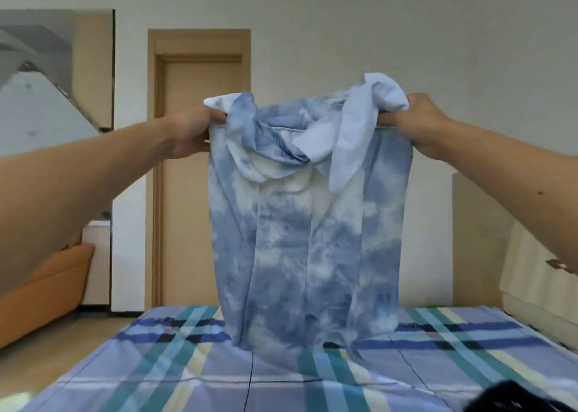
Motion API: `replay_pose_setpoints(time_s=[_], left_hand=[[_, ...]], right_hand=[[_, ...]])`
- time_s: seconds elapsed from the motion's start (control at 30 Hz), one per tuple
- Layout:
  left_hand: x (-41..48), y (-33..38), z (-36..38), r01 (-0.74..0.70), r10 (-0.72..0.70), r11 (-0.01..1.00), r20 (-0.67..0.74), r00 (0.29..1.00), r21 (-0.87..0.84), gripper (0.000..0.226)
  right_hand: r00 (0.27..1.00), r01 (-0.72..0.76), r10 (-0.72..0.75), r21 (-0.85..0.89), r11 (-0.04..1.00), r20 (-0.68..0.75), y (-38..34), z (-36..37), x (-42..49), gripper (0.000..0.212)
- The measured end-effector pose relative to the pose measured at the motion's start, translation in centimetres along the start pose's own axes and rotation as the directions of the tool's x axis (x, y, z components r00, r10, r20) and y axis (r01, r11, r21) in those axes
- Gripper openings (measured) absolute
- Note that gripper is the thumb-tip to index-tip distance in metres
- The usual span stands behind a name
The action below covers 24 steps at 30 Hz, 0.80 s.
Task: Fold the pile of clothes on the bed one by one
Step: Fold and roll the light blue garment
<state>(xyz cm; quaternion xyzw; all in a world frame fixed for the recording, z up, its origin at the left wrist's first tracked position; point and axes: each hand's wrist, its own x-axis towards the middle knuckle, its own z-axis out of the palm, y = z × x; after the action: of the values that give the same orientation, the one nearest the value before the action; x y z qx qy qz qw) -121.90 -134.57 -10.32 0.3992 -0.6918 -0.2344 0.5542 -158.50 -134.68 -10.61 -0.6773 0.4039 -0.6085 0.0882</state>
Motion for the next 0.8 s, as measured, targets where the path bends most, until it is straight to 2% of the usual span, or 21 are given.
replay_pose_setpoints(time_s=[0.1,0.23,0.4,0.53,0.63,0.67,0.73,0.8], left_hand=[[-4.4,-4.7,2.5,0.096,-0.095,0.993,0.025,0.995,-0.075,0.029],[-10.4,-11.3,5.8,0.211,-0.194,0.953,0.098,0.976,-0.216,0.035],[-16.6,-20.0,8.5,0.355,-0.317,0.887,0.172,0.933,-0.295,0.03],[-19.3,-24.3,9.6,0.352,-0.323,0.878,0.14,0.936,-0.324,0.043],[-19.9,-25.0,10.3,0.342,-0.318,0.864,0.127,0.94,-0.368,0.034],[-19.9,-25.1,10.4,0.348,-0.317,0.851,0.143,0.938,-0.393,0.033],[-19.7,-25.7,10.1,0.379,-0.307,0.786,0.224,0.925,-0.488,0.033],[-19.9,-26.4,9.6,0.469,-0.327,0.709,0.344,0.88,-0.527,0.054]], right_hand=[[0.981,-0.082,0.08,0.004,0.997,0.176,3.7,0.2,-6.1,0.01],[0.937,-0.2,0.18,0.039,0.979,0.298,9.1,0.8,-13.2,0.003],[0.859,-0.4,0.326,0.121,0.909,0.394,15.2,2.2,-21.6,0.016],[0.852,-0.475,0.37,0.25,0.844,0.369,19.1,3.7,-25.5,0.041],[0.852,-0.501,0.398,0.31,0.808,0.341,20.2,4.5,-25.6,0.017],[0.848,-0.506,0.394,0.319,0.801,0.354,20.3,4.7,-25.3,0.019],[0.826,-0.51,0.341,0.338,0.791,0.449,20.3,4.7,-24.4,0.035],[0.749,-0.566,0.281,0.359,0.742,0.601,19.7,4.5,-23.9,0.05]])
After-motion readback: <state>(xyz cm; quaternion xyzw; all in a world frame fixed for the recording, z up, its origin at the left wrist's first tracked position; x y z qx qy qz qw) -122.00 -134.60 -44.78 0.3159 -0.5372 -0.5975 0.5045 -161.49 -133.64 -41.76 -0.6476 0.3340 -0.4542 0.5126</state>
